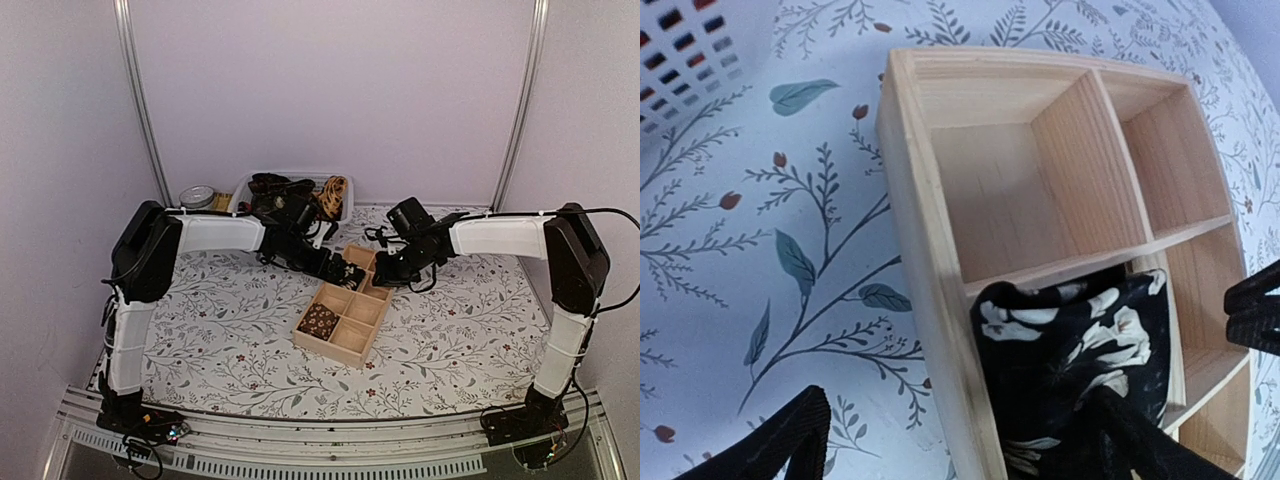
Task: Roll the ties
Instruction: Adjust the tie in the storage box.
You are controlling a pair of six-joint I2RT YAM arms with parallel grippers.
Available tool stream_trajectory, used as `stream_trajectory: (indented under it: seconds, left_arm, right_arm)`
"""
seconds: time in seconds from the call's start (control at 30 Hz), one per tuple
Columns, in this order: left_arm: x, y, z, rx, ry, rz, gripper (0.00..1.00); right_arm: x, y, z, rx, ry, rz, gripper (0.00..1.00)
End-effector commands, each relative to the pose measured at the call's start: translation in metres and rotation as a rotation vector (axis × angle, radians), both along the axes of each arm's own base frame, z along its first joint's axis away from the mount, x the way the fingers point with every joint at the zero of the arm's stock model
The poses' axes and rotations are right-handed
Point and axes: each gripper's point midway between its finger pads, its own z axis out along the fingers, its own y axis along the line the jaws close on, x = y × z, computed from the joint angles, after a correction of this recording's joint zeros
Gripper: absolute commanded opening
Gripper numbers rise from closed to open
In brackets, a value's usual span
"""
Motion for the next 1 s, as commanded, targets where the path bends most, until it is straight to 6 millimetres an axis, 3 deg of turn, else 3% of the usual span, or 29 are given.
stream_trajectory:
  seconds: [0.0, 0.33, 0.77, 0.97]
  left_arm:
    - [0.013, -0.008, 0.007, -0.046, -0.019, -0.014, 0.86]
    - [0.016, -0.008, -0.001, -0.063, 0.0, -0.017, 0.83]
    - [0.016, -0.015, -0.011, -0.078, 0.035, -0.037, 0.65]
    - [0.015, -0.016, -0.013, -0.081, 0.042, -0.04, 0.63]
  right_arm:
    - [0.011, -0.004, 0.007, -0.007, -0.057, -0.029, 0.1]
    - [0.02, 0.001, -0.024, -0.048, -0.021, -0.02, 0.05]
    - [0.027, 0.013, -0.037, -0.031, 0.003, -0.004, 0.05]
    - [0.028, 0.017, -0.039, -0.026, 0.008, -0.002, 0.05]
